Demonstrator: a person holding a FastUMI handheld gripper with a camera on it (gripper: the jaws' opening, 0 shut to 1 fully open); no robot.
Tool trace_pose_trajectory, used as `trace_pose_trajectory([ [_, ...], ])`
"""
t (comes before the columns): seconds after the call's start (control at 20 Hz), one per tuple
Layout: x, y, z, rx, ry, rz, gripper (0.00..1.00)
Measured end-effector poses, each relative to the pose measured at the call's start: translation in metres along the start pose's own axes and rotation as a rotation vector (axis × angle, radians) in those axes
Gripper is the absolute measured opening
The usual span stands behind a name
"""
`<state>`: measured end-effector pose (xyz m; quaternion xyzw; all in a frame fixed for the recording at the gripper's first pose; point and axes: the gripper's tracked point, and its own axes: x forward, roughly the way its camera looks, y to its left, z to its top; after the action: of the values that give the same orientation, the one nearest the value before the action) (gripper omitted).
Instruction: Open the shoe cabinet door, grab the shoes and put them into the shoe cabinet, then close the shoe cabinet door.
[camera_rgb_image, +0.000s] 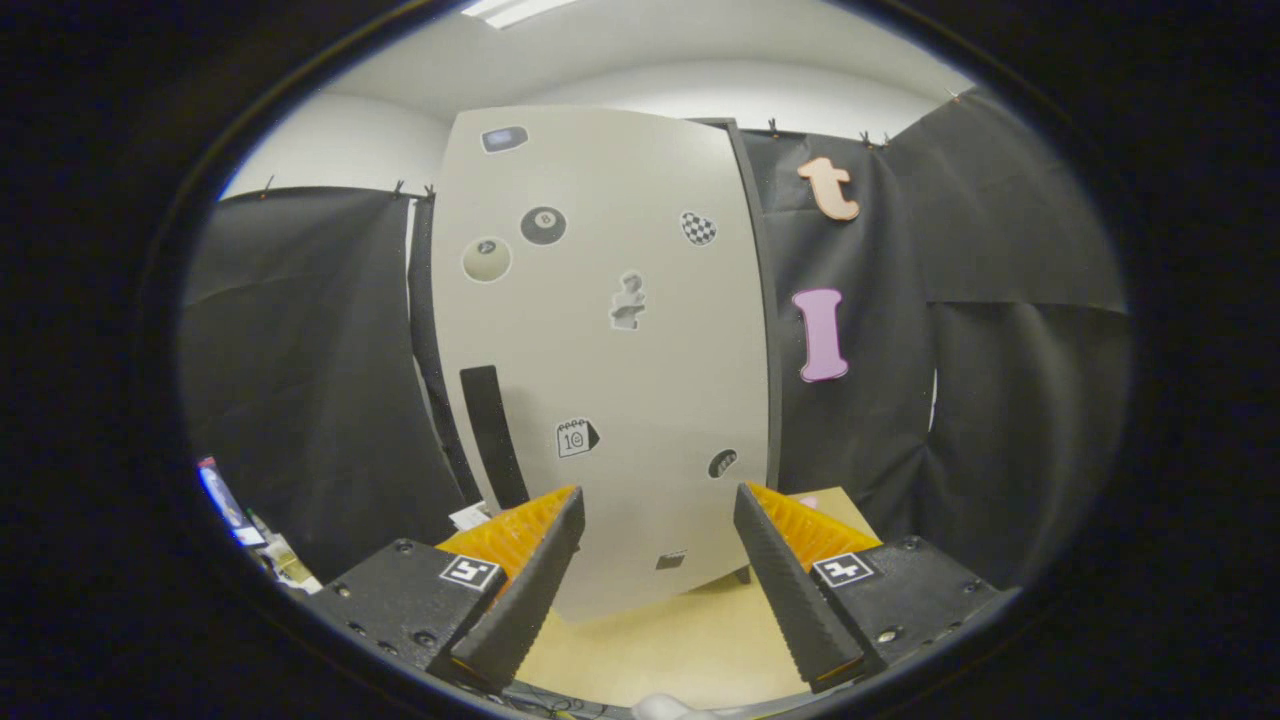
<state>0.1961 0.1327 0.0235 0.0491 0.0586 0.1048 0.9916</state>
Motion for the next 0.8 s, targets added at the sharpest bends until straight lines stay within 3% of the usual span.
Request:
trace_pose_trajectory([
  [0.8,-0.075,0.034,0.034,-0.046,-0.087,-0.096,0.99],
])
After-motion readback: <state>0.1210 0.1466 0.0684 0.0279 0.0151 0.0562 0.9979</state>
